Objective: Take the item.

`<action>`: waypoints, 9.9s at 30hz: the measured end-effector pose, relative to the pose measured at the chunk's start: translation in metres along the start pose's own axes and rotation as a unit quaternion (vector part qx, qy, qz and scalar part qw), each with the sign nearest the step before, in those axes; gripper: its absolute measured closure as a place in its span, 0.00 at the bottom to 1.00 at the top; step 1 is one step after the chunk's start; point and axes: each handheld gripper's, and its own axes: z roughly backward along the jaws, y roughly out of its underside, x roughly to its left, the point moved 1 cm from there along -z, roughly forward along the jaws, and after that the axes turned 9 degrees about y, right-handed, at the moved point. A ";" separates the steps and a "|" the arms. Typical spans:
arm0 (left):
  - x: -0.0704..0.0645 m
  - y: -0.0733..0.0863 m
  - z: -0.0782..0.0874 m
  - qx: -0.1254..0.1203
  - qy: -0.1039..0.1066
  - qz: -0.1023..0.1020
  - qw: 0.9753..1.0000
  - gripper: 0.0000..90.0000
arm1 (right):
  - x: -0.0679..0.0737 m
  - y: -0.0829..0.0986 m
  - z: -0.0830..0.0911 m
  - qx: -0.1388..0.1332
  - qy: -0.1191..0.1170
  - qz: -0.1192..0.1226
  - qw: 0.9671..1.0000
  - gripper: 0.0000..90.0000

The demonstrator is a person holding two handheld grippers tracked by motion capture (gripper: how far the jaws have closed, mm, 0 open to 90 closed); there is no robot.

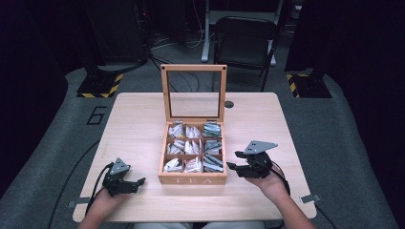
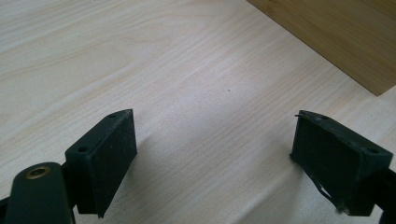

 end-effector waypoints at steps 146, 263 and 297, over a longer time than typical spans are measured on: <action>0.000 0.000 0.000 -0.001 0.000 0.000 1.000 0.15 | 0.026 -0.029 -0.055 0.041 -0.045 0.055 0.997 0.99; 0.000 0.000 0.000 0.000 0.000 0.000 1.000 0.15 | -0.032 -0.020 0.033 -0.024 0.028 0.013 0.999 0.98; 0.000 0.000 0.000 0.000 0.000 0.000 1.000 0.15 | -0.038 0.018 0.032 -0.015 0.056 -0.013 0.998 0.98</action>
